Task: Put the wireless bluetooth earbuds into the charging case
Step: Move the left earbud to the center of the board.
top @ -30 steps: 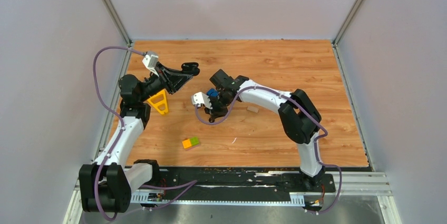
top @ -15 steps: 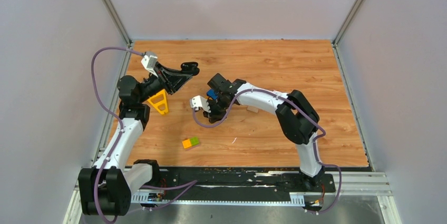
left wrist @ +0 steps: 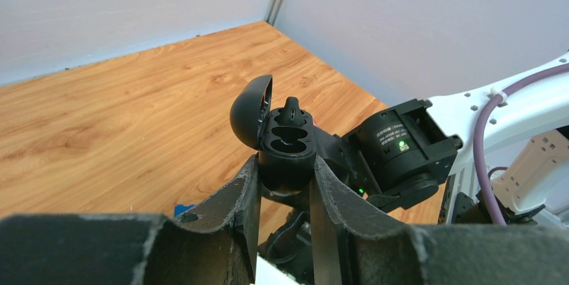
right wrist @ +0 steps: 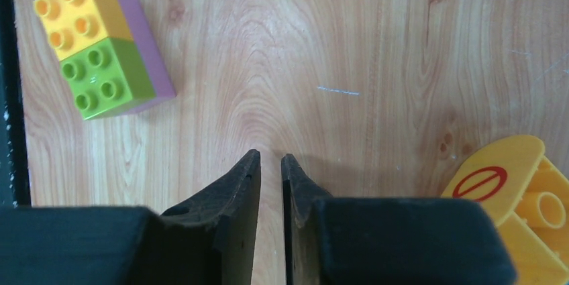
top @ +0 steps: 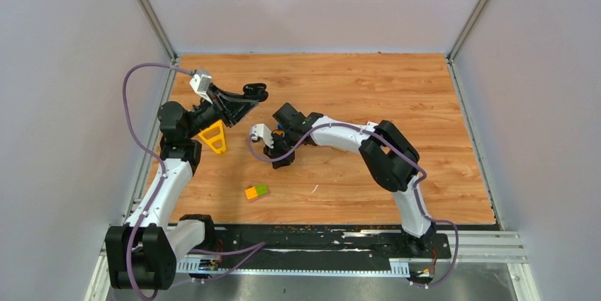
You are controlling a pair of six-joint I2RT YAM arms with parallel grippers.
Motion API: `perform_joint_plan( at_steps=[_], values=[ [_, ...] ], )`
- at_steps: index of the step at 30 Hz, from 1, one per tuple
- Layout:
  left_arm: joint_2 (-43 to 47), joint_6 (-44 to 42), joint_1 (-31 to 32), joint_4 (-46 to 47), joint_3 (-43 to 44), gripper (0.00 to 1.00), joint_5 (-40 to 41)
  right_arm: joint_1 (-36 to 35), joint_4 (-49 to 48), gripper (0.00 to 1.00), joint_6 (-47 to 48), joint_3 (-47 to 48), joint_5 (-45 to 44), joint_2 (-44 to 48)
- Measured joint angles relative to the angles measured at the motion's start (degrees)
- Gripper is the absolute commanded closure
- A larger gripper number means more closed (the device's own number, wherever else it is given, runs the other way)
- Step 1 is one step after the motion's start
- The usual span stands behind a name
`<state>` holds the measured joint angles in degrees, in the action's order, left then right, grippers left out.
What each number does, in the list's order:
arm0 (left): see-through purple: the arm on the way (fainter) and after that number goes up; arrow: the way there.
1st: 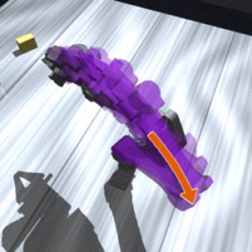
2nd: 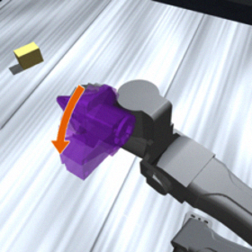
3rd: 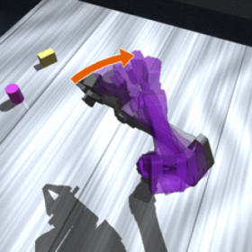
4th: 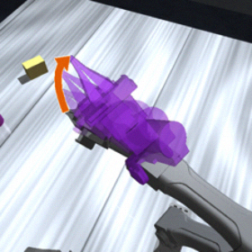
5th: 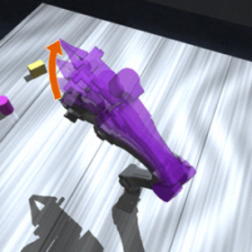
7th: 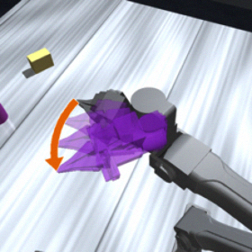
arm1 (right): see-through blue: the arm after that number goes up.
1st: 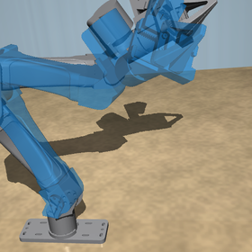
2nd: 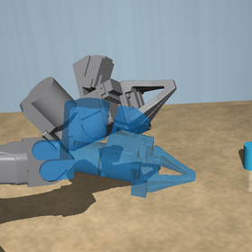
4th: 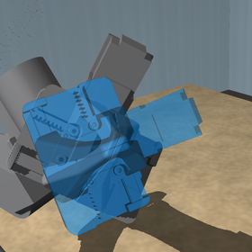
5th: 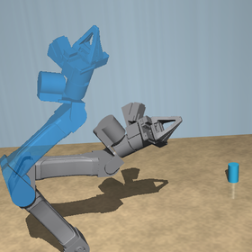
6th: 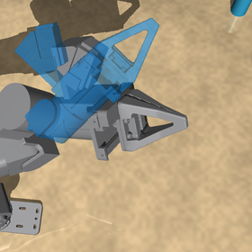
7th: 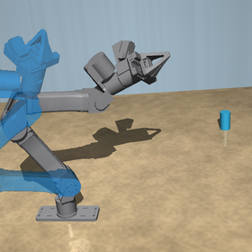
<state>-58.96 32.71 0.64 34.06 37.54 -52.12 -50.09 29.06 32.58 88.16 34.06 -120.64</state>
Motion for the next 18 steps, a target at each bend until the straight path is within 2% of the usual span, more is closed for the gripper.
perform_joint_plan(
  at_steps=[9, 18],
  values=[
    [0.0, 0.0, 0.0, 0.0, 0.0, 1.0, 0.0, -1.0, -3.1, 0.84, -3.0, -1.7, -4.0, -1.3],
    [0.0, 0.0, 0.0, 0.0, 0.0, 1.0, 0.2, 2.9, -4.5, 0.85, -3.0, -12.0, -11.6, 6.6]
  ],
)
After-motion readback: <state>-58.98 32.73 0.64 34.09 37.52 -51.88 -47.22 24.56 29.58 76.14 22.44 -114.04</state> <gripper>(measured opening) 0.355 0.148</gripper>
